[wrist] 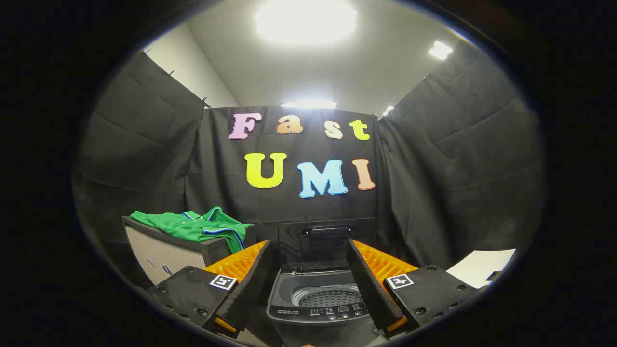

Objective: Put the clothes into the washing machine and then close the washing machine lid.

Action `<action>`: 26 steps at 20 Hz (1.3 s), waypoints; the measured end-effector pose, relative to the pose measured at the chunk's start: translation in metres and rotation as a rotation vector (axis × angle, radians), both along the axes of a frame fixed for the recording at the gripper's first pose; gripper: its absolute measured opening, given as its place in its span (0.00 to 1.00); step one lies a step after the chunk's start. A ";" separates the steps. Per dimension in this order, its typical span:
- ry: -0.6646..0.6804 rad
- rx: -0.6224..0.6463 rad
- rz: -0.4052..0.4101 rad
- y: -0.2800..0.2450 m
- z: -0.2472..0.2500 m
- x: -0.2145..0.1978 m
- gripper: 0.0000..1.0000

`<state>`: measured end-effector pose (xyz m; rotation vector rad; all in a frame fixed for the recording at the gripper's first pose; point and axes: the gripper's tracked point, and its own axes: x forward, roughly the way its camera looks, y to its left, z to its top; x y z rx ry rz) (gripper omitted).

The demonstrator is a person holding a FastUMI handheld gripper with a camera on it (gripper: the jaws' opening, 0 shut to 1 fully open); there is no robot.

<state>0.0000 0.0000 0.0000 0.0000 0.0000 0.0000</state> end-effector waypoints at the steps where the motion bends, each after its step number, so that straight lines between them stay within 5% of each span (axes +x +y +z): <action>1: 0.000 -0.001 -0.001 -0.001 0.001 -0.001 0.97; 19: -0.015 0.017 -0.036 -0.017 0.005 -0.006 0.97; 26: 0.000 0.052 0.025 0.006 0.017 0.009 0.97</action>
